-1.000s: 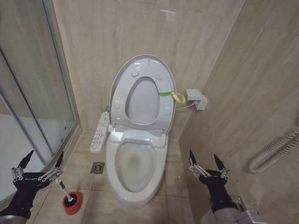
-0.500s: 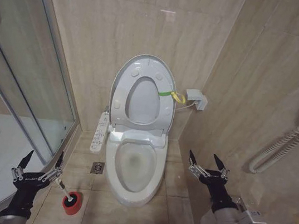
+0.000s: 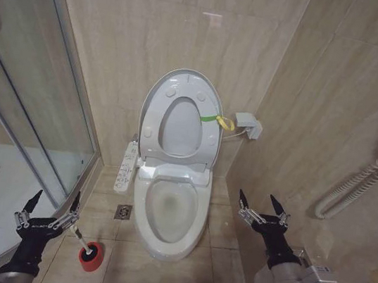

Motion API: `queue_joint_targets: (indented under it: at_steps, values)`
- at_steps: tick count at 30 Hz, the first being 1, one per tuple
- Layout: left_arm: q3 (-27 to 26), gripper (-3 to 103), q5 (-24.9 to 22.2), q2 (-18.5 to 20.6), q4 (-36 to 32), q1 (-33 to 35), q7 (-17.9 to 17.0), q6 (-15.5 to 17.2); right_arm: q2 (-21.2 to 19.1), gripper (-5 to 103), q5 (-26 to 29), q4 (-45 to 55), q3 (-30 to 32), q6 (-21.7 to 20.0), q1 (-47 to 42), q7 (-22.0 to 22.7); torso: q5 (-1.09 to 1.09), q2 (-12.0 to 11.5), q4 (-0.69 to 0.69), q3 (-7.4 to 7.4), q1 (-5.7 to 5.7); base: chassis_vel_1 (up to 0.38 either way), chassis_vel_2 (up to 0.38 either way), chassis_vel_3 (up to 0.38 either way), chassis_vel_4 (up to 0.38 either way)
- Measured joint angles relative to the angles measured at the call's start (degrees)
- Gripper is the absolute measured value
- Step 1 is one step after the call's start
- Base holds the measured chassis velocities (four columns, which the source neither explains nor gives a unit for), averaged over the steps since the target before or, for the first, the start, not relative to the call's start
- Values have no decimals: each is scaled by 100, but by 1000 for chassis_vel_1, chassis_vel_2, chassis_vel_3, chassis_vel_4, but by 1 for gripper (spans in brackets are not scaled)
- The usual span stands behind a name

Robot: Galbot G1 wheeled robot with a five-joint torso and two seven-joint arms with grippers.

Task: Open the toilet lid, clean the toilet bowl with a toilet brush, close the toilet lid, and flush.

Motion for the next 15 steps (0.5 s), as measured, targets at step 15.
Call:
queue_joint_targets:
  at_steps: [15]
  values:
    - [0,97,0,0,0,0,0,0,0,100,0,0,0,0,0,0,0,0,0,0,0,0,0,0,0]
